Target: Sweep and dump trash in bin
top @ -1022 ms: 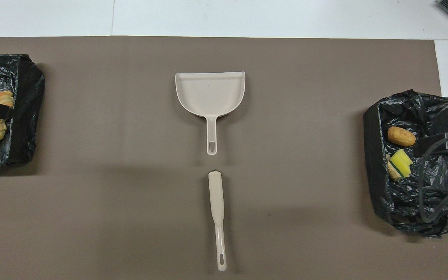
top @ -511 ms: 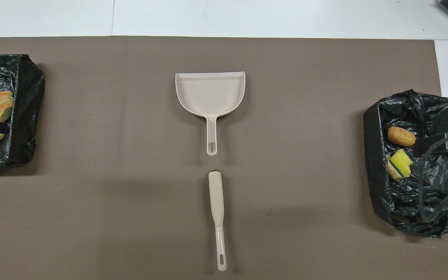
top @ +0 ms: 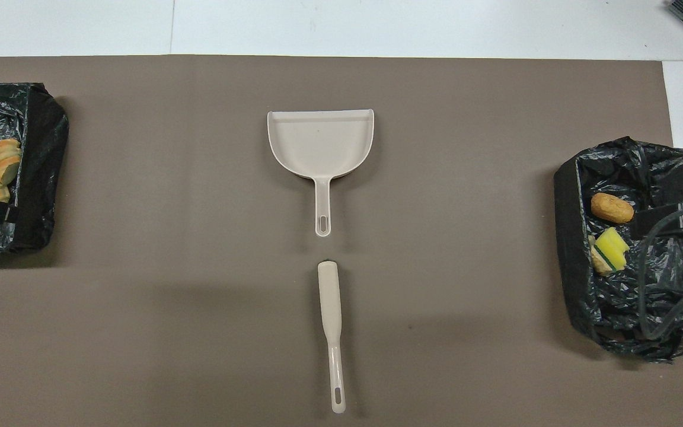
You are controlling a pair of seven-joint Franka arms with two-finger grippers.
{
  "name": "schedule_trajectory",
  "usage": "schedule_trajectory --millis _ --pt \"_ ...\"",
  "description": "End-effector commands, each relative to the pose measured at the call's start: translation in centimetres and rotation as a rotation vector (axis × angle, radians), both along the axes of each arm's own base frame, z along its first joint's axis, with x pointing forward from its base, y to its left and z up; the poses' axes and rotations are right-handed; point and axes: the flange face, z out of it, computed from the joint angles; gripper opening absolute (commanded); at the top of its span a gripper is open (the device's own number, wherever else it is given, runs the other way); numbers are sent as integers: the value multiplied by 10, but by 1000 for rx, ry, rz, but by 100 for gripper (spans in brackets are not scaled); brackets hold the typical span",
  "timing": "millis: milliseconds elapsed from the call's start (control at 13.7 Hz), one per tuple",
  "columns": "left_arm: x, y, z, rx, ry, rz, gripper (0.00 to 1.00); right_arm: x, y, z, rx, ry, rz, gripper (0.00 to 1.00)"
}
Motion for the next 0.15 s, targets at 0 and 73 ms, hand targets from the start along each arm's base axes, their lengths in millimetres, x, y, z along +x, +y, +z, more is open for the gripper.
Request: schedule_trajectory --millis 0,73 --pt "-10 1 -2 6 -18 -4 100 -4 -2 2 9 -16 -16 100" --pt "-10 1 -2 6 -18 -4 100 -4 -1 2 9 -16 -14 100"
